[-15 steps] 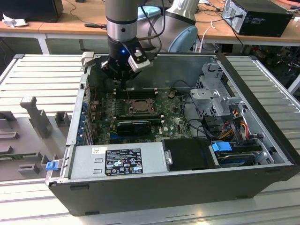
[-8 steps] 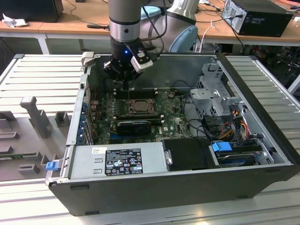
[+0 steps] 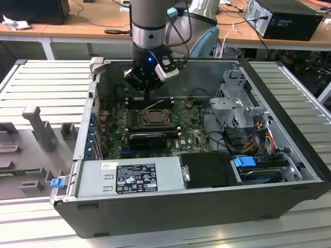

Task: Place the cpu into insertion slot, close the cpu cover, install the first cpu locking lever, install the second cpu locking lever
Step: 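Install the first cpu locking lever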

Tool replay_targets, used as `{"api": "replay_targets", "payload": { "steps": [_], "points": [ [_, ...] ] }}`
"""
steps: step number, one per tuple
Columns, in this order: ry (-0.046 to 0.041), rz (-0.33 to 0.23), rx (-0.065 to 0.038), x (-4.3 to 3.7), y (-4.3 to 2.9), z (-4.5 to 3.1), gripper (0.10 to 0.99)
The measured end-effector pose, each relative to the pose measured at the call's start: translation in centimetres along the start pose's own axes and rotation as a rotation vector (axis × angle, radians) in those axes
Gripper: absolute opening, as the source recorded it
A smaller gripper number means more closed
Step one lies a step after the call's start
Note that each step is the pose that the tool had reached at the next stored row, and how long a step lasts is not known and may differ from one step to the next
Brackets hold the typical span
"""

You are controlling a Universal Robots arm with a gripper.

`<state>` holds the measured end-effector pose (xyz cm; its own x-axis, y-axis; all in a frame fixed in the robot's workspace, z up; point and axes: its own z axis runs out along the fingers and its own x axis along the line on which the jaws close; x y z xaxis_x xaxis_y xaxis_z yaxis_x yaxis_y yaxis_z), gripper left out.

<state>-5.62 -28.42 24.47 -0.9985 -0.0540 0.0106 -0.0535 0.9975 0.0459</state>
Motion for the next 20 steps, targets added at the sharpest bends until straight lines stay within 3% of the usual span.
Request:
{"api": "replay_targets", "payload": {
  "steps": [2, 3, 4, 8, 20],
  "points": [
    [-0.0004, 0.0, -0.007, -0.43, -0.04, 0.02, 0.106],
    [-0.0014, 0.0, -0.027, -0.68, -0.04, 0.07, 0.106],
    [-0.0021, 0.0, -0.036, -0.82, -0.05, 0.18, 0.106],
    [-0.0004, -0.02, -0.031, -1.92, -0.03, 1.25, 0.106],
    [0.0, -0.022, -0.026, -3.83, 0.09, 2.71, 0.106]
  ]
}}
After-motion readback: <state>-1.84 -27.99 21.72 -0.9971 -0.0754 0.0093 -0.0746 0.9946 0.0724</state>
